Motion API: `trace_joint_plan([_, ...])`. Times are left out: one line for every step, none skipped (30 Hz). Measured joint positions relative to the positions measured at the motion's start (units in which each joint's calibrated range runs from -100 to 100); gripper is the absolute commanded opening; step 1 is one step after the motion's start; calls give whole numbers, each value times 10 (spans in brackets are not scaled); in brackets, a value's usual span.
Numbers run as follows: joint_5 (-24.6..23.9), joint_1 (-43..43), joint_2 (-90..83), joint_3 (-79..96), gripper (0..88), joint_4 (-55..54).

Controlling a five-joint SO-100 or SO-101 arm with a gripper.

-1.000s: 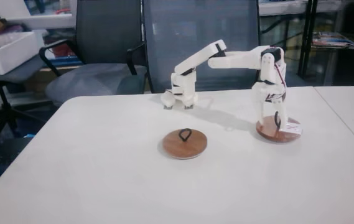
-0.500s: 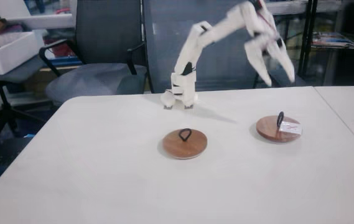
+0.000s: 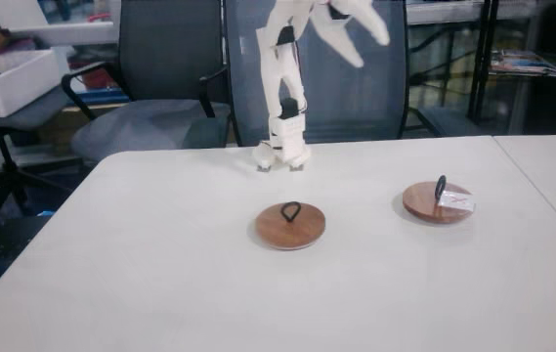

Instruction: Pick the lid with the red cross and place it on the side.

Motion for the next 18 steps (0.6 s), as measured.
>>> trace_joint_plan([0,27,-2,4,232,0])
trace_joint_plan([0,53,-3,5,232,0])
trace_joint_plan([1,82,-3,6,232,0])
trace_joint_plan([3,111,-3,7,232,0])
trace_joint_plan([6,142,-3,8,232,0])
trace_joint_plan([12,174,-4,8,232,0])
trace_joint_plan([21,207,-6,8,232,0])
trace_joint_plan([30,238,-7,11,232,0])
trace_joint_plan([42,270,-9,17,232,0])
trace_joint_plan([54,301,-12,30,232,0])
trace_joint_plan([64,331,-13,45,232,0])
trace_joint_plan([67,355,-16,64,232,0])
trace_joint_plan([72,367,-20,86,231,0])
trace_joint_plan([75,372,-29,112,231,0])
trace_joint_plan([76,372,-45,139,231,0])
trace_joint_plan([77,367,-66,165,231,0])
trace_joint_plan([76,355,-93,193,231,0])
trace_joint_plan([75,337,-125,219,231,0])
